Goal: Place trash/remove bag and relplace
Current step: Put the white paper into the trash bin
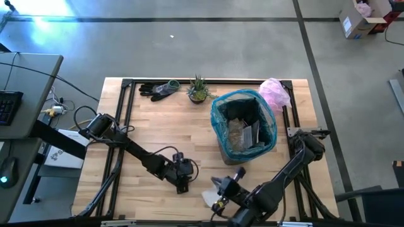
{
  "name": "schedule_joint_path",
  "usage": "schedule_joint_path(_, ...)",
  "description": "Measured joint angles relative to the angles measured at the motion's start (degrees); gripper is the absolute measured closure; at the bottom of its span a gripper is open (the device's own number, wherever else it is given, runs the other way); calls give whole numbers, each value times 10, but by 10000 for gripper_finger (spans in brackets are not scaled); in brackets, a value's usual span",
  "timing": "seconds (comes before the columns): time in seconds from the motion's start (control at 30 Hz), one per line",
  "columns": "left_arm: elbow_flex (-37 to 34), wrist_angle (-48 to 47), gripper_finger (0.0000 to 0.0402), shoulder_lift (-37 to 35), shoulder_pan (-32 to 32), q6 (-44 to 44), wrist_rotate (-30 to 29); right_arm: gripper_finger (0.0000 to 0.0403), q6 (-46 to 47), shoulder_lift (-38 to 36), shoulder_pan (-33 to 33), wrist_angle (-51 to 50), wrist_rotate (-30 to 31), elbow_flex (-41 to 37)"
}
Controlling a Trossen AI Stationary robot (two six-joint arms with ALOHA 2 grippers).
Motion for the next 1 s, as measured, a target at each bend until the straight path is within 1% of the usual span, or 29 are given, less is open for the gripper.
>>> schedule_joint_path(0.1,0,36,243,0,0,8,21,403,20,0,-4,-12,-84,-8)
schedule_joint_path(0.2,0,107,243,0,0,34,43,395,76,0,-3,-14,-126,-40)
schedule_joint_path(0.3,0,192,243,0,-1,73,93,364,143,1,4,-15,-161,-92)
schedule_joint_path(0.4,0,265,243,0,-1,102,159,315,199,1,12,24,-188,-156)
schedule_joint_path(0.47,0,289,243,0,-1,113,187,279,220,1,16,75,-193,-202)
schedule_joint_path(0.57,0,292,243,0,-1,125,195,229,222,1,21,176,-189,-269)
schedule_joint_path(0.7,0,299,243,1,-1,126,212,180,212,1,20,284,-168,-348)
schedule_joint_path(0.77,0,320,243,9,-1,125,223,167,213,1,20,317,-155,-381)
schedule_joint_path(0.83,0,344,243,24,-1,121,236,163,214,1,20,339,-154,-405)
schedule_joint_path(0.9,1,364,243,43,-1,111,241,164,208,1,20,370,-154,-427)
schedule_joint_path(1.0,1,402,243,77,-1,95,245,169,171,0,21,451,-153,-458)
